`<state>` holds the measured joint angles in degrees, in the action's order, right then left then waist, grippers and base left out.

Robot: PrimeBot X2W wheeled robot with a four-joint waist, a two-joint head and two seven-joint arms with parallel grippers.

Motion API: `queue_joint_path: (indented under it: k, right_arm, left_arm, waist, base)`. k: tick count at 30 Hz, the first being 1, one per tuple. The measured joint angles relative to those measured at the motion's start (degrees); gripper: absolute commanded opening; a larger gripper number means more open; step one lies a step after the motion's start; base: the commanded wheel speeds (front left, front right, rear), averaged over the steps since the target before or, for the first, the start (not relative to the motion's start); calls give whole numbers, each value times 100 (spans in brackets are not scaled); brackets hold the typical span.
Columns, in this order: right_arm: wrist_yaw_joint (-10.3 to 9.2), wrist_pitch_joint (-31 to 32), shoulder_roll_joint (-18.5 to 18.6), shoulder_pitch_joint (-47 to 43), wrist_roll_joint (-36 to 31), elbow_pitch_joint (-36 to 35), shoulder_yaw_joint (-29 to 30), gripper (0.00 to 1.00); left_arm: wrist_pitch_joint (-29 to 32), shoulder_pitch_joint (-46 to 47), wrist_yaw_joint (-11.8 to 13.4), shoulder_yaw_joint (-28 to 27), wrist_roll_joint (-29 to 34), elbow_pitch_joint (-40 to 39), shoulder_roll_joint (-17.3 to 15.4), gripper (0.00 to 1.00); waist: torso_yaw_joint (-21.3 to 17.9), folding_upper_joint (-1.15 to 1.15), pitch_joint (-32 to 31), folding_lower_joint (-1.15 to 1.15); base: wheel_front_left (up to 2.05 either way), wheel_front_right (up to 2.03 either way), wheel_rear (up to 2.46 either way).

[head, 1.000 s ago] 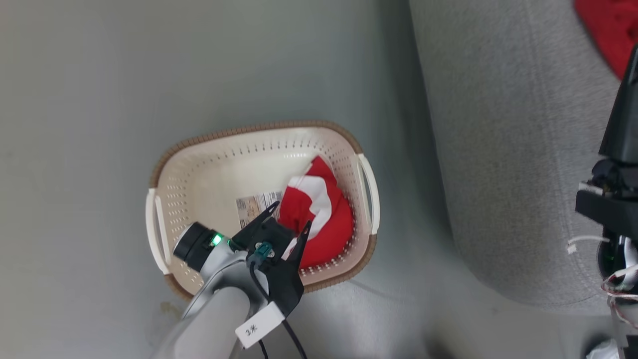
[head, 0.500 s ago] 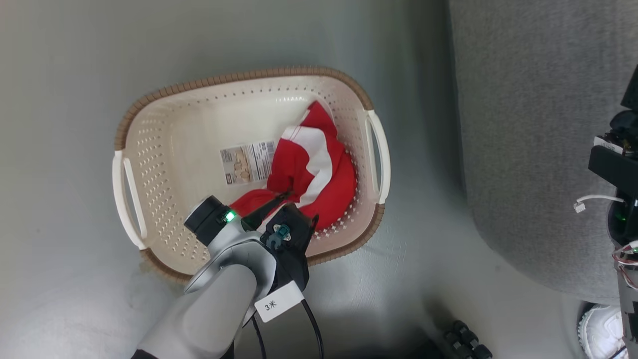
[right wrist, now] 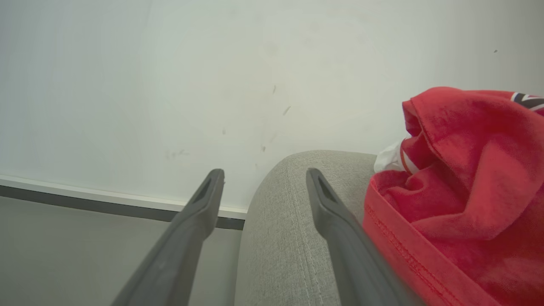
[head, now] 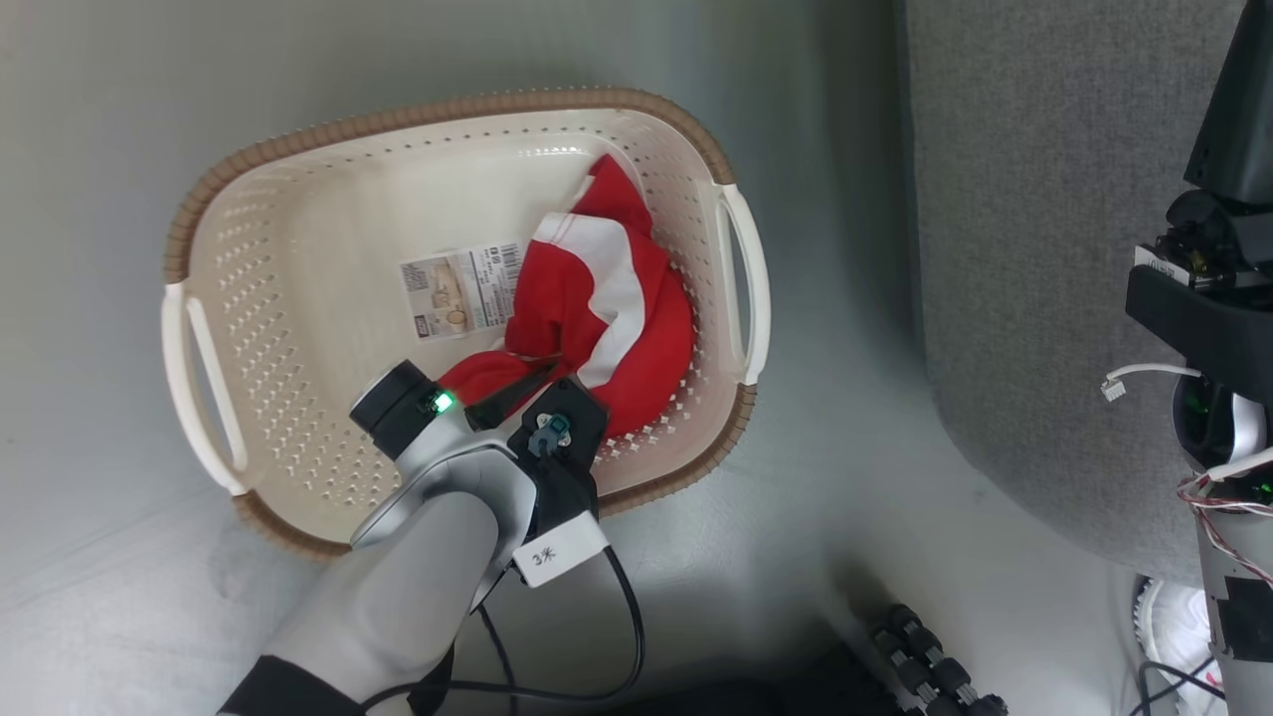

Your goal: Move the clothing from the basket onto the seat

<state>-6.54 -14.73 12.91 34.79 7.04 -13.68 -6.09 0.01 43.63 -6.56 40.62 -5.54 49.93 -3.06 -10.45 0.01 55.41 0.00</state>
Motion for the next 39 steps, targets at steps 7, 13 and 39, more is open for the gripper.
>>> queue_joint_path:
  k: [7,13,39]
  right_arm:
    - [1,0,-11,80,-13,79,-18,100]
    - [19,0,-37,127,-52,249,-35,100]
    - [310,1,-224,-231,-59,1667,-371,100]
  left_arm:
    - [92,201,-1,113,-100,171,2,0]
    - [57,286,-5,212,-196,247,0,0]
    - [-1280,329,134,145,-1455,-458,24,0]
  waist:
    - [-111,0,72,0]
    - [-142,-1,4,0]
    - [357,-2,-1557,-1]
  base:
    - [0,0,0]
    - [0,0,0]
    - [0,0,0]
